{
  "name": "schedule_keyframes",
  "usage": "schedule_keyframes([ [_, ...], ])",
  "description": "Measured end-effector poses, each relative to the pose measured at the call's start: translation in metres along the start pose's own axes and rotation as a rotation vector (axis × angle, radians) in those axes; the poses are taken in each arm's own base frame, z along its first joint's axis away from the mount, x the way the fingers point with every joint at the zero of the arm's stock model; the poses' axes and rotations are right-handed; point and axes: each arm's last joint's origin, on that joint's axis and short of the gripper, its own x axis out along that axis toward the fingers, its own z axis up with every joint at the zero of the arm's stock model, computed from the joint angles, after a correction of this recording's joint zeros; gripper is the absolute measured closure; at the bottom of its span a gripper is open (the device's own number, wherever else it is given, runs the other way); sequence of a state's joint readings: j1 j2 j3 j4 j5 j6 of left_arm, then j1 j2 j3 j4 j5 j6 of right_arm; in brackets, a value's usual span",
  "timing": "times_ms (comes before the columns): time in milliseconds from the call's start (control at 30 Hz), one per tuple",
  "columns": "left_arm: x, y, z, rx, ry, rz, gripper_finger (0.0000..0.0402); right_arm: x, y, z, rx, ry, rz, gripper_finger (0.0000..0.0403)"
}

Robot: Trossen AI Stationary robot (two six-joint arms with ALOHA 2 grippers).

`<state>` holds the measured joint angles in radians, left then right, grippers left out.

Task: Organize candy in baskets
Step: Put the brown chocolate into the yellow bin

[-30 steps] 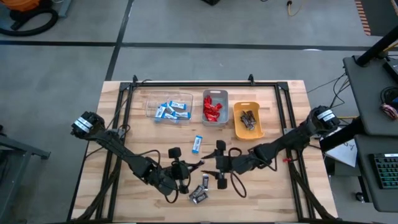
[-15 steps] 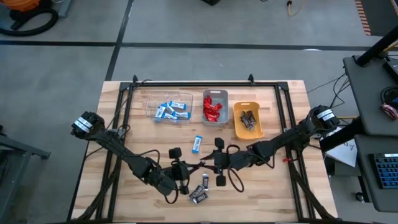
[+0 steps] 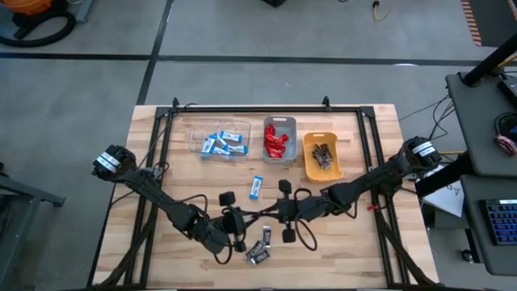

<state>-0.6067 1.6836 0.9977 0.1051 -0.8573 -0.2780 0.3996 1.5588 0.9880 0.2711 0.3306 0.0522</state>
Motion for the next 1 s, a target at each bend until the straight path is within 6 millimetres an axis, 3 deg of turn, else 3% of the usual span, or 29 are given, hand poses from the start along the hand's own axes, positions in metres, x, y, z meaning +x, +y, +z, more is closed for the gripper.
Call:
schedule_keyframes([
  [300,0.000,0.001,-0.003,-0.005,0.022,0.012,0.0288,-0.023,-0.023,0.001,0.019,0.230,-0.133,0.0390],
  [600,0.003,0.005,-0.006,-0.073,0.056,0.027,0.0291,-0.077,-0.067,0.001,0.051,0.562,-0.500,0.0390],
  [767,0.006,0.008,-0.006,-0.095,0.059,0.039,0.0295,-0.108,-0.095,-0.003,0.155,0.675,-0.686,0.0390],
  [1000,0.010,0.012,-0.006,-0.098,0.065,0.055,0.0295,-0.122,-0.126,-0.016,0.282,0.740,-0.837,0.0390],
])
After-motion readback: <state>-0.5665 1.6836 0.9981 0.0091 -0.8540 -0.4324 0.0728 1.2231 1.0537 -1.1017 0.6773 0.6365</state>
